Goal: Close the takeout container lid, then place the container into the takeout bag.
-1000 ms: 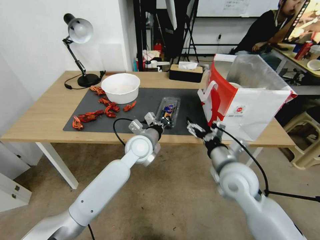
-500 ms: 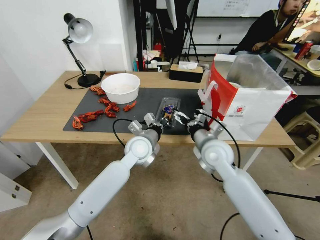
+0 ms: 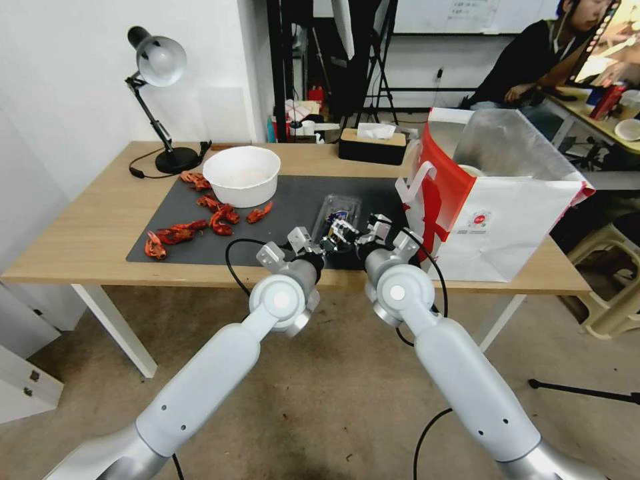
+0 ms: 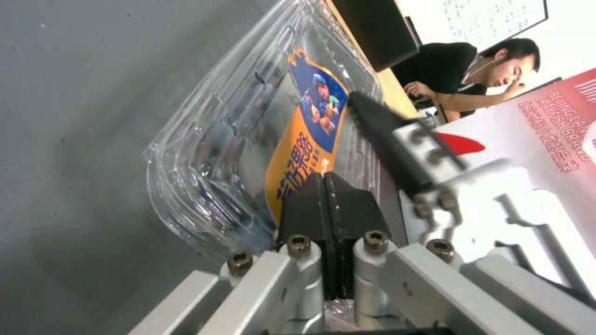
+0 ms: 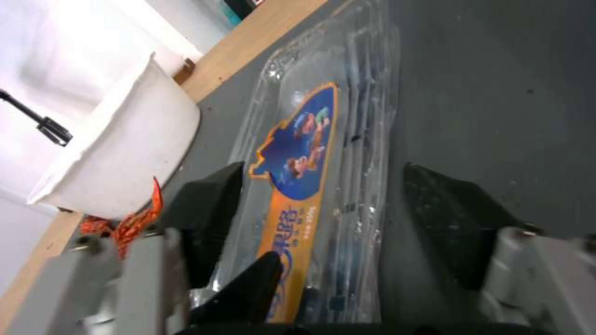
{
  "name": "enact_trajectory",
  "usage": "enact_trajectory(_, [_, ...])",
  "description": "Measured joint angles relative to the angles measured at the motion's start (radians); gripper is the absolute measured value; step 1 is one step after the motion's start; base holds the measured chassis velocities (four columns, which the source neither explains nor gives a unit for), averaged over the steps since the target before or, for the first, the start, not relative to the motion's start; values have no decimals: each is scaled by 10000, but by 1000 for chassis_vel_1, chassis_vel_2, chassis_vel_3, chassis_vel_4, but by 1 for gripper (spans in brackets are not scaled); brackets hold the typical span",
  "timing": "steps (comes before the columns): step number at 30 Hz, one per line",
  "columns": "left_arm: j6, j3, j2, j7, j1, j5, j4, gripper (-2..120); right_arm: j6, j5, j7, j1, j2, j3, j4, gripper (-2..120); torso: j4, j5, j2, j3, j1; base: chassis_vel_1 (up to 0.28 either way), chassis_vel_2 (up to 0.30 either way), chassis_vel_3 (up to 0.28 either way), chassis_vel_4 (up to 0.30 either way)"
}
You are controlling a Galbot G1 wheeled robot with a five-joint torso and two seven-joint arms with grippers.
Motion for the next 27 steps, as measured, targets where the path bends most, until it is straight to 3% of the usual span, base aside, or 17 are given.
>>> enact_trajectory(6, [-4,14,6,7,-12,11,0,0,-7,-48,-29,-11,16,1,-130,48,0,0,0,-1,0,0,0,0,0])
enact_trajectory(9, [-9,22,19,16,-12,63,2,0,-12,-105,-62,-22,59,33,-263,30,0,0,0,-2,0,0,0,0,0])
enact_trajectory(11, [-12,26,23,23,-11,85,2,0,-12,-111,-67,-21,71,37,-280,28,0,0,0,-2,-1,0,0,0,0])
enact_trajectory(18, [-67,27,70,77,27,354,-21,0,2,-244,-117,-27,160,48,-352,0,1,0,0,-2,0,0,0,0,0])
enact_trajectory(21, [-112,20,110,165,65,577,-94,0,4,-264,-120,-37,162,57,-338,0,1,0,0,-2,0,0,0,0,0])
enact_trajectory(22, [-190,-57,330,535,298,1551,-502,0,5,-293,-116,-80,149,75,-264,0,0,-1,0,-1,0,0,0,0,0])
enact_trajectory(27, [-316,-326,844,1165,859,3193,-1031,4,8,-392,-116,-123,164,82,-217,0,-1,-1,0,-2,0,0,0,0,0])
